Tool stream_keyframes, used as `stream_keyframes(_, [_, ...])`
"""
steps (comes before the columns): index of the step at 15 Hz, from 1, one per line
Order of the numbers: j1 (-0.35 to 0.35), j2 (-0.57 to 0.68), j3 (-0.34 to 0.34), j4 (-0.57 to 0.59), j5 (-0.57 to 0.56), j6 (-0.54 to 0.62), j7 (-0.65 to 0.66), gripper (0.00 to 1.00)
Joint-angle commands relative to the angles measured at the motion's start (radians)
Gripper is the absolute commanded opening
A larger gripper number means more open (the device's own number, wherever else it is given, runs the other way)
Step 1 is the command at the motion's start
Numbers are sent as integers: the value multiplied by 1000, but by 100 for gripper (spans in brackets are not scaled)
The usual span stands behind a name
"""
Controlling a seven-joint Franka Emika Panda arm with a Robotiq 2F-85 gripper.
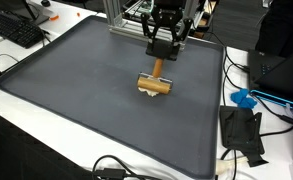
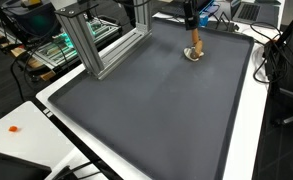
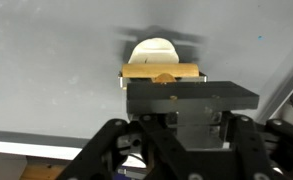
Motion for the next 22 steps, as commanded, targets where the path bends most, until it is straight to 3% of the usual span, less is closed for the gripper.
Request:
stream_keyframes(1, [8, 2, 0, -14, 18, -151, -5, 29])
stream_keyframes(7, [6, -16, 11, -5, 30, -270, -20, 29])
stream_keyframes(14, [10, 5, 4, -30, 6, -97, 70, 29])
stream_keyframes(22, [25, 26, -20, -72, -97, 51, 253, 29])
